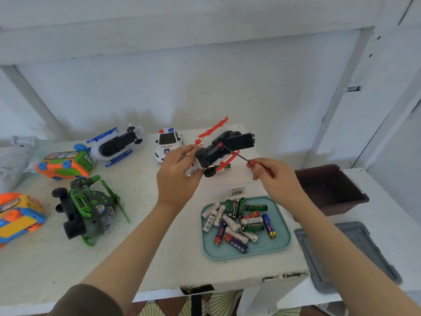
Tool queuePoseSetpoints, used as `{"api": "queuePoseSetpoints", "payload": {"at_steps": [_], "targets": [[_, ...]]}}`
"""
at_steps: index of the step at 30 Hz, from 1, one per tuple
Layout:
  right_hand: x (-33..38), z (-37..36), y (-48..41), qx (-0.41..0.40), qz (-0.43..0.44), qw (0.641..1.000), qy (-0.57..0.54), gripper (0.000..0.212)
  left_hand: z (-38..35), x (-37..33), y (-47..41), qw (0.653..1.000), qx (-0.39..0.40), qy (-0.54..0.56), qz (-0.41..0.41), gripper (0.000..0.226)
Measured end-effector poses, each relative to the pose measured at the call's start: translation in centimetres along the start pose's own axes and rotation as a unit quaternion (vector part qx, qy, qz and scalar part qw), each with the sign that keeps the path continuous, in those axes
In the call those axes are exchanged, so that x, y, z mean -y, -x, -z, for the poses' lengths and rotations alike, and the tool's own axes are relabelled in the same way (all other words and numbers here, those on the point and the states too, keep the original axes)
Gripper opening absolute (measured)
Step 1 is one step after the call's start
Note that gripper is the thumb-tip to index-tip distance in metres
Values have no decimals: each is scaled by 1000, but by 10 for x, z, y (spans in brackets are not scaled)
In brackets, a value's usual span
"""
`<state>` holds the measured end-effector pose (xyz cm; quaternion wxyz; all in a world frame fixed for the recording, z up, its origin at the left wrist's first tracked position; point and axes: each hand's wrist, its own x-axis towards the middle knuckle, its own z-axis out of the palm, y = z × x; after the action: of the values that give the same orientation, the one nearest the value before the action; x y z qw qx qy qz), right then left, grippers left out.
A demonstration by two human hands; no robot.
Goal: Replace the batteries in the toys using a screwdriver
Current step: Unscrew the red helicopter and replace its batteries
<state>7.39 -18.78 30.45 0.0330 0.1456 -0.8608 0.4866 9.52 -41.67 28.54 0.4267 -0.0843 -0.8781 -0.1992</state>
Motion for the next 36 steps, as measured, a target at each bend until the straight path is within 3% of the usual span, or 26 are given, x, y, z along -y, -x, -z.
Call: {"api": "queuePoseSetpoints", "payload": {"at_steps": [3,11,17,22,25,29,36], "targets": [[-5,6,0,7,-1,1000,-7,20,1,1,0,1000,0,8,18,33],[3,25,7,56,-26,988,144,24,2,10,1,998,17,-45,-31,34],[21,25,11,-3,-20,972,233,22,1,11,2,994,13,-59,-91,33],[35,28,13,-30,-6,952,306,24,0,10,3,995,9,-61,-82,34],[43,30,15,-51,5,937,345,24,0,15,3,991,-13,-79,-103,24],[44,26,12,-57,5,947,316,21,-1,19,2,990,-10,-86,-114,23],[28,7,7,-73,25,973,218,22,-3,16,1,999,6,27,-45,29]]}}
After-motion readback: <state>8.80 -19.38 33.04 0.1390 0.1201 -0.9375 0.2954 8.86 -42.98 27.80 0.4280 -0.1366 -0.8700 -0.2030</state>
